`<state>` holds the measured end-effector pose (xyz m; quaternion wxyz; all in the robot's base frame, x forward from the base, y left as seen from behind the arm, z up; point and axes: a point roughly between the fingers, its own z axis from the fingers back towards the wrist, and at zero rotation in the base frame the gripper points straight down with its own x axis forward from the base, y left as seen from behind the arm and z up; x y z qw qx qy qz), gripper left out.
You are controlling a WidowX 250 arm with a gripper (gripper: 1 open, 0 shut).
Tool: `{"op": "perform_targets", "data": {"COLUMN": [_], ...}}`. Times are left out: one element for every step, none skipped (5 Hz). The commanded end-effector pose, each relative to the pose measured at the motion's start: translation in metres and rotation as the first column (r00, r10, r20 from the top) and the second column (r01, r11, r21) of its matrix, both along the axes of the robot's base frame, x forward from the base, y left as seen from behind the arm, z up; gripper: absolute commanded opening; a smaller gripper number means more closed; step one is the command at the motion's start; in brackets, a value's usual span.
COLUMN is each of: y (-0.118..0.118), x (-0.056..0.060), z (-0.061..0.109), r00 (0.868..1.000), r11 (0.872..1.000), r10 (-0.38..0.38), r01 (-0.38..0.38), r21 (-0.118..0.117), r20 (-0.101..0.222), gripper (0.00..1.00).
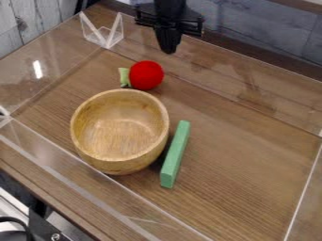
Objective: Move the red fruit to the left
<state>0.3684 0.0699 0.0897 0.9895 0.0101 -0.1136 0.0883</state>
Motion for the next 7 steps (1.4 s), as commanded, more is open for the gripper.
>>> {"op": "perform_targets", "data": {"y": [-0.004,-0.010,-0.028,-0.046,-0.063,-0.081,-0.099], "x": [0.002,0.006,0.008,0.007,0.006,0.009,-0.001], "z": [0.027,0.019,0.021,0.026,0.033,0.039,0.047], "r00": [0.999,0.999,0.999,0.999,0.998,0.997,0.997], "r11": [1.000,1.000,1.000,0.999,0.999,0.998,0.998], "r10": [-0.016,-0.015,-0.025,-0.031,-0.033,-0.049,-0.051], "r01": [0.015,0.015,0.025,0.031,0.034,0.051,0.053], "r21": [0.014,0.011,0.000,-0.017,-0.030,-0.033,-0.038], "r20": [0.045,0.039,0.048,0.041,0.044,0.054,0.058], "gripper": [1.00,1.00,1.00,1.00,1.00,1.00,1.00]}}
